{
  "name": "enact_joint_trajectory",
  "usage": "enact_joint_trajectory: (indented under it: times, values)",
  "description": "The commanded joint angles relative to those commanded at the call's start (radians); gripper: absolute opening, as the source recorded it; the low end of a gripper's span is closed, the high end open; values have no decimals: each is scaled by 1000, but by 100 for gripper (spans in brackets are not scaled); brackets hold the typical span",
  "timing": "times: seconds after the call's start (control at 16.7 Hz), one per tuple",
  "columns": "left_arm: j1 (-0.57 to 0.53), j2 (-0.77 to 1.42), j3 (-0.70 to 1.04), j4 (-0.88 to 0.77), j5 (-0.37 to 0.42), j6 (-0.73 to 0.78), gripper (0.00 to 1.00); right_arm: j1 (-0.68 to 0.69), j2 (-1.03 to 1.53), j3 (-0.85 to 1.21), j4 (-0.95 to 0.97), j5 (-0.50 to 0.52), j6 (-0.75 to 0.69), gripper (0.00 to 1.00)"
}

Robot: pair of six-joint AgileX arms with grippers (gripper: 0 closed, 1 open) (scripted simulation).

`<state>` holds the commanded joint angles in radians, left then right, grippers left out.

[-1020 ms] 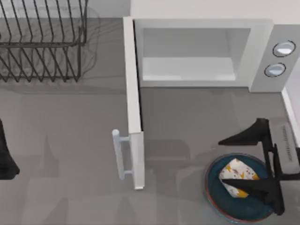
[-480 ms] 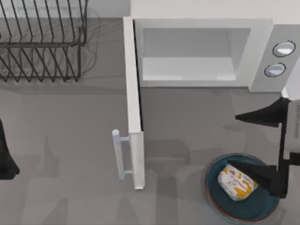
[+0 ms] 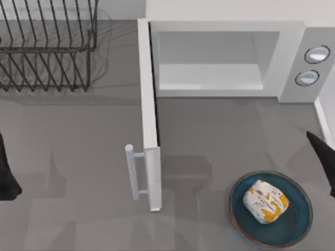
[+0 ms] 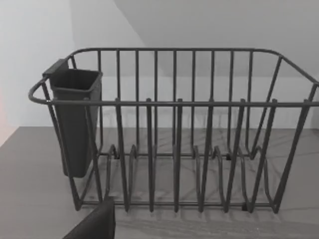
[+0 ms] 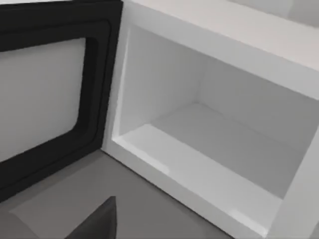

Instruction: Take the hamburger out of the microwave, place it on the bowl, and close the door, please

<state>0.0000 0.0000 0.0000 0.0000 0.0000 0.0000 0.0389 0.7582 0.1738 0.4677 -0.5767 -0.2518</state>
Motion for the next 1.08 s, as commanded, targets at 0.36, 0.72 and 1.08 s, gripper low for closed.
enact_joint_trajectory:
  times: [0.36,0.72,1.08]
  values:
    - [0,0,0,0,0,0,100,-27,-566,-120,-322,400,174,100]
    - [0,0,0,0,0,0,100,-39,-758,-174,-468,577,252,100]
    - [0,0,0,0,0,0,85,-39,-758,-174,-468,577,252,100]
